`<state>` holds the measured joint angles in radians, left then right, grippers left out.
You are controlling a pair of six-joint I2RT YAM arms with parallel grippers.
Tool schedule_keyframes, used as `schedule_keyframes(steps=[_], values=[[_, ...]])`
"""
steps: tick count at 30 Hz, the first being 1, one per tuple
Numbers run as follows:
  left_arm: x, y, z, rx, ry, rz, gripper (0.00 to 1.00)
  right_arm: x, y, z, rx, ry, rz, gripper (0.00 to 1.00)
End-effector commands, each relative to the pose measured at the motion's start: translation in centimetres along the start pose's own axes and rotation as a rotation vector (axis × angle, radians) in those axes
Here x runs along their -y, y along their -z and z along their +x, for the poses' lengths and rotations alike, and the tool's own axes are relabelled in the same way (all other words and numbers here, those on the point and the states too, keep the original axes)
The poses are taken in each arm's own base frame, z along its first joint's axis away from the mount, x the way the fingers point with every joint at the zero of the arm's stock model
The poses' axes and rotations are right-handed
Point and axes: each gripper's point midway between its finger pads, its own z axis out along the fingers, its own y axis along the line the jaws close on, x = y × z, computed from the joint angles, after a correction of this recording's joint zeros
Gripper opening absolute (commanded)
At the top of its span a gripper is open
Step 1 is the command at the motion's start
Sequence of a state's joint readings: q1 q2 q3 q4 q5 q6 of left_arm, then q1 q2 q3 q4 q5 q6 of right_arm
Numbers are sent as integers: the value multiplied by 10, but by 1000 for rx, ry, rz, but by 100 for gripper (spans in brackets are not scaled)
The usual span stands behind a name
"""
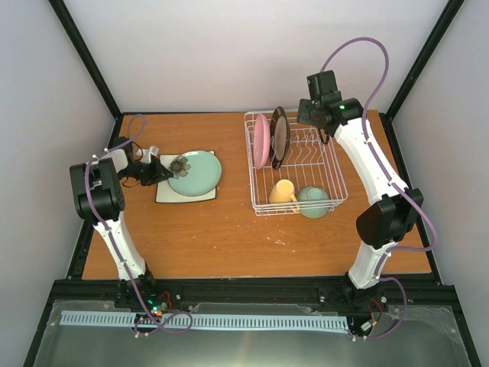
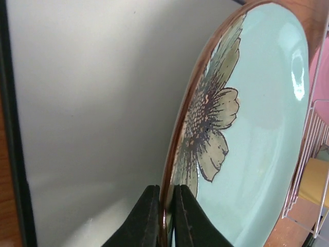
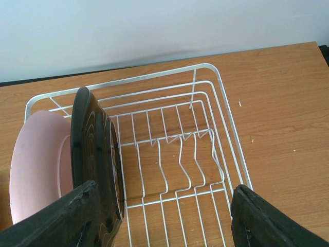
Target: Load the mixed dishes into the dish rack
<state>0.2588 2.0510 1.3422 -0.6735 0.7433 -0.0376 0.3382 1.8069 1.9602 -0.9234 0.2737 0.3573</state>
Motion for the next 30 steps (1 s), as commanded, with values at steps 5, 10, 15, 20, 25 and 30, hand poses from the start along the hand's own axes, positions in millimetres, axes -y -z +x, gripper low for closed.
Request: schedule_keyframes(steps=[5, 10, 15, 20, 25, 30], values=[[17, 7, -13, 23, -80, 21, 1, -1, -9, 7, -19, 0, -4, 68], [61, 35, -41, 119, -169, 133, 1, -8, -8, 2, -3, 7, -40, 68], [104, 63, -65, 198, -228, 251, 1, -23, -1, -12, 51, 25, -129, 67], [129, 83, -77, 248, -270, 309, 1, -43, 5, -20, 80, 52, -240, 67], [146, 96, -81, 264, -295, 364, 1, -87, 9, -12, 34, 125, -486, 67], [187, 131, -94, 337, -356, 464, 1, -145, 20, 11, -126, 154, -852, 67]])
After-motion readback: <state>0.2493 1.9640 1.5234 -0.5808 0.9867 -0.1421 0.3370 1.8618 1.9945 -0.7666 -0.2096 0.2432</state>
